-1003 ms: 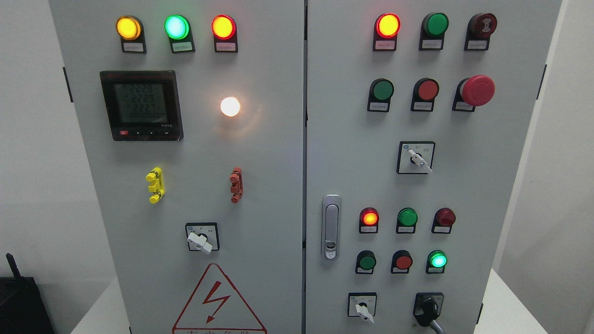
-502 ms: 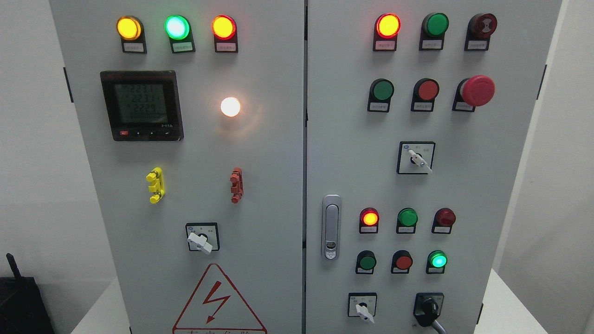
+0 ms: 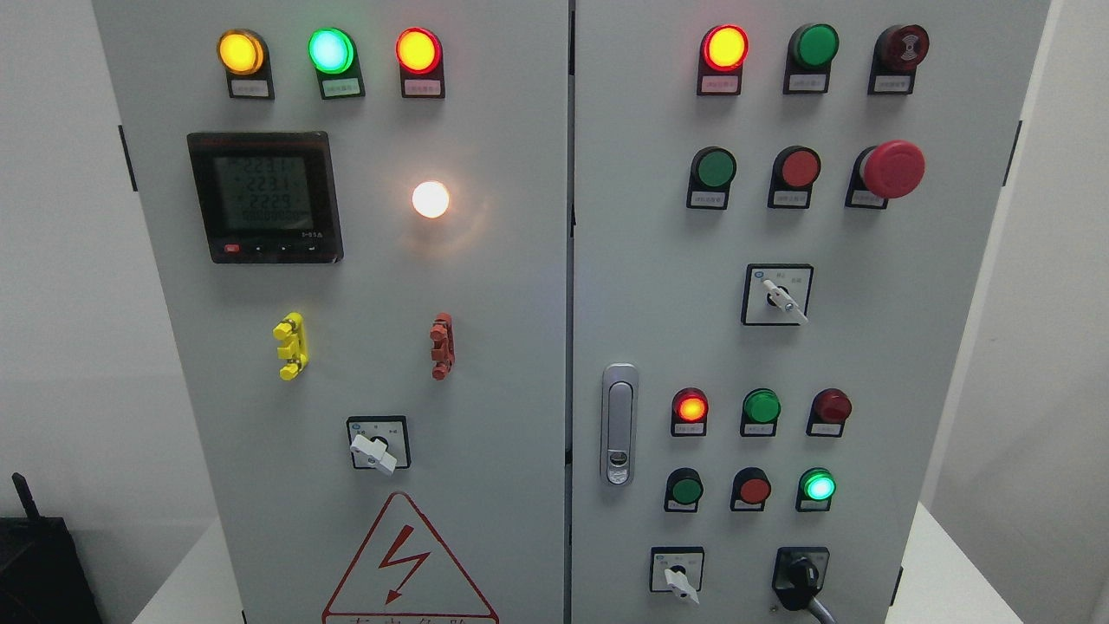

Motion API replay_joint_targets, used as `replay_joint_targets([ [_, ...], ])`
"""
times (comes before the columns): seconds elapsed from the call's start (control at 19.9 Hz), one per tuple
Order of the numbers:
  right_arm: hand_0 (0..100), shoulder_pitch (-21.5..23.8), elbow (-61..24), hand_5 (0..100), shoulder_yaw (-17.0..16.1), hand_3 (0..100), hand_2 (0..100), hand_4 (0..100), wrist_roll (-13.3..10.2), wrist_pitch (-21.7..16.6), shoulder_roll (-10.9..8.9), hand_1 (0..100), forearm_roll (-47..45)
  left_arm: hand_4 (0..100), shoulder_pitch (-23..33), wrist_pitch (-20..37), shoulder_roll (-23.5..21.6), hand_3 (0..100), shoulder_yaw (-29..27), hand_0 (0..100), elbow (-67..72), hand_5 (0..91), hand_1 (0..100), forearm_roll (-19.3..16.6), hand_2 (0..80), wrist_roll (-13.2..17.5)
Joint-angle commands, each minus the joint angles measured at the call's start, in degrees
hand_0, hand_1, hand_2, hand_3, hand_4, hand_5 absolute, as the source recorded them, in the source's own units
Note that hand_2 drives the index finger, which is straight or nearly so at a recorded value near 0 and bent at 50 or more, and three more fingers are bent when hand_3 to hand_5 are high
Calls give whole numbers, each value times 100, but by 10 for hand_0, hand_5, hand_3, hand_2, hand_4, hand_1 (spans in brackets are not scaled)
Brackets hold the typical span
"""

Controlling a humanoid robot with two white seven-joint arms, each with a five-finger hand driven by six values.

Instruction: Trip black knob to open circuit

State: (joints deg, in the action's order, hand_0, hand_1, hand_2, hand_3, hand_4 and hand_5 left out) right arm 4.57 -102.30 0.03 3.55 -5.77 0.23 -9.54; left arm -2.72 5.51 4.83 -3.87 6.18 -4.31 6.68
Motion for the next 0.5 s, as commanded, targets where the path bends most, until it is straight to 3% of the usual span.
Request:
replay_joint_targets([
  [0.0,0,9,-18,948,-135,1000,0,953,-3,-11,56,0,-4,0,0,2,0,0,0,120,-143,0,389,0,0,0],
  [0.45,0,18,-9,948,-188,1000,0,952,-3,-11,3,0,-4,0,0,2,0,0,0,120,-143,0,389,9,0,0],
])
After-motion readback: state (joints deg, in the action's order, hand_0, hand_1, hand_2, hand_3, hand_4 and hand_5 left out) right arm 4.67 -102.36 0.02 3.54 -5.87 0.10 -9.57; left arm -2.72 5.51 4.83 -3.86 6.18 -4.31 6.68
